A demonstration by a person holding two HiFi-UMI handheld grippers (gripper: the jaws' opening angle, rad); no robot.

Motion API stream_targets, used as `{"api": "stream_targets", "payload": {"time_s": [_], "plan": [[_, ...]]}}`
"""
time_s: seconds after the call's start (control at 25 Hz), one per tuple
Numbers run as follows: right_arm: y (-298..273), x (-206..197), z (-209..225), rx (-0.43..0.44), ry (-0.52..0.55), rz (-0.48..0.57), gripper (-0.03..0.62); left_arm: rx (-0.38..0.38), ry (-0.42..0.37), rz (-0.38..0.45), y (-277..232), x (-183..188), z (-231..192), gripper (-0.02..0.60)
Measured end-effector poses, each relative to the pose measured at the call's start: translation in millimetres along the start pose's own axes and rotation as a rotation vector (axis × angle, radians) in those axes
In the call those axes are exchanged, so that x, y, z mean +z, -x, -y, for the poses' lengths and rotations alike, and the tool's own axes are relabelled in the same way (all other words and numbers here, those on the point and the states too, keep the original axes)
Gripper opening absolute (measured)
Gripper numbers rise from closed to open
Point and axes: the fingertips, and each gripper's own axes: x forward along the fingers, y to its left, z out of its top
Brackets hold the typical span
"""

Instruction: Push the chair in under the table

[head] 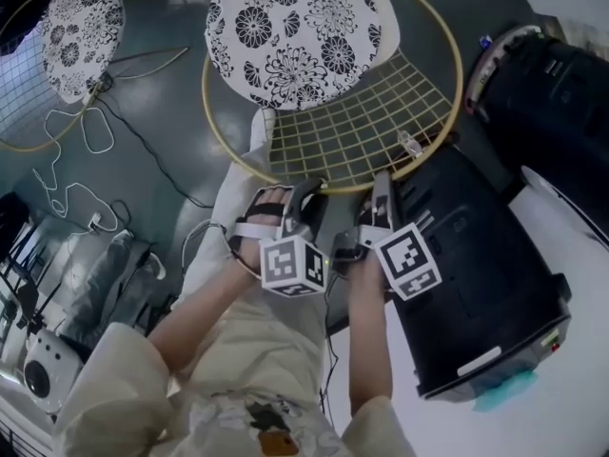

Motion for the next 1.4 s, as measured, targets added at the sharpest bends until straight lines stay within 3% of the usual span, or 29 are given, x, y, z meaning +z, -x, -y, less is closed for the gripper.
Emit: {"api": "stream_targets", "payload": {"time_s": [0.28, 0.8, 1.24, 1.4], "plan": [[2.1, -2.1, 3.3, 0.027, -0.018, 0.004, 0.084, 0.024, 0.004, 0.007, -0.5, -0.8, 2.4, 0.087], [-13.9, 2.1, 6.0, -0.031, -0.001, 0.042, 0.084, -0.051, 0.0, 0.044, -14.4, -0.7, -0.9, 0.088], [17.6, 14.6, 9.0, 0.022, 0.028, 0.09, 0.084, -0.036, -0.043, 0.081, 3.5, 18.9, 26.7, 0.088], [22.5, 9.6, 13.0, -0.037, -0.042, 0.117, 0.083, -0.12, -0.092, 0.062, 9.1, 16.3, 27.9, 0.087]]}}
